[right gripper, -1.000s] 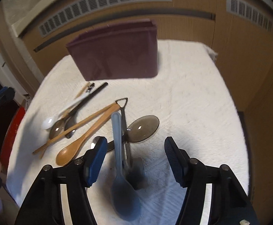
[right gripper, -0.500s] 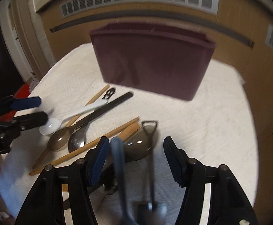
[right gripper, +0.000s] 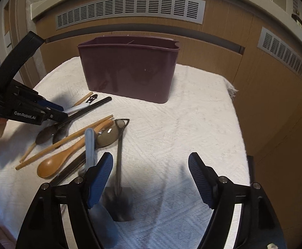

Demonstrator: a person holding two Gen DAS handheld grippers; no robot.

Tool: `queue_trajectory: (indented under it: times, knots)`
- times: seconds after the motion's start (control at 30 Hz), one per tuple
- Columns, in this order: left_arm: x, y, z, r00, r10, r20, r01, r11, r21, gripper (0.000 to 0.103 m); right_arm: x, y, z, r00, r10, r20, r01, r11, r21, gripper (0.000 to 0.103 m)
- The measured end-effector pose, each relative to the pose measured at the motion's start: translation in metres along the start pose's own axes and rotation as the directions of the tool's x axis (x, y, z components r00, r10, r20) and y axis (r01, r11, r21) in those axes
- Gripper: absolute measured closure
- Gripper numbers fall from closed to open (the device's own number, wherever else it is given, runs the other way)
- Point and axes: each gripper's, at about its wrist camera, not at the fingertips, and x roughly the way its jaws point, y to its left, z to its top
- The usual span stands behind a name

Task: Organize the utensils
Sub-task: 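Grasp the white plastic spoon with the left tool while the right tool grasps the clear brown spoon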

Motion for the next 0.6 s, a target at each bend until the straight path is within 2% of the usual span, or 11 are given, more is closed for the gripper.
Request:
queue_trajectory:
  times: [0.1, 0.17, 0.3, 0.4, 0.43, 0.53, 0.57, 0.6]
  knots:
    - [-0.018, 0.001, -0.012, 0.995, 0.007, 0.098, 0.000, 0.997, -0.072, 0.094, 0.006, 0.005, 0.008, 0.999, 0.032, -0.008, -0.032, 0.999, 0.028, 0.030]
    - [-0.034, 0.004, -0.024, 0.984, 0.005, 0.180, 0.020, 0.990, -0.138, 0.094, 0.011, 0.008, 0.013, 0.999, 0.037, -0.012, -0.036, 0.998, 0.056, 0.032]
    - [-0.066, 0.018, -0.049, 0.942, 0.033, 0.334, 0.072, 0.952, -0.297, 0.094, 0.029, 0.016, 0.023, 0.996, 0.075, -0.052, -0.069, 0.992, 0.108, 0.049]
    - [-0.084, 0.024, -0.062, 0.904, 0.084, 0.419, 0.084, 0.927, -0.367, 0.094, 0.048, 0.026, 0.031, 0.988, 0.112, -0.102, -0.093, 0.981, 0.171, 0.049]
    - [-0.086, 0.029, -0.063, 0.898, 0.086, 0.432, 0.092, 0.923, -0.374, 0.094, 0.051, 0.030, 0.033, 0.987, 0.112, -0.111, -0.091, 0.980, 0.179, 0.049]
    - [-0.088, 0.034, -0.067, 0.900, 0.056, 0.432, 0.125, 0.917, -0.379, 0.094, 0.060, 0.045, 0.039, 0.984, 0.117, -0.131, -0.093, 0.981, 0.172, 0.049]
    - [-0.089, 0.035, -0.068, 0.901, 0.051, 0.431, 0.131, 0.915, -0.383, 0.094, 0.062, 0.050, 0.040, 0.984, 0.116, -0.132, -0.094, 0.983, 0.160, 0.054]
    - [-0.087, 0.035, -0.071, 0.900, 0.048, 0.433, 0.136, 0.914, -0.383, 0.094, 0.063, 0.055, 0.042, 0.986, 0.108, -0.129, -0.089, 0.986, 0.141, 0.063]
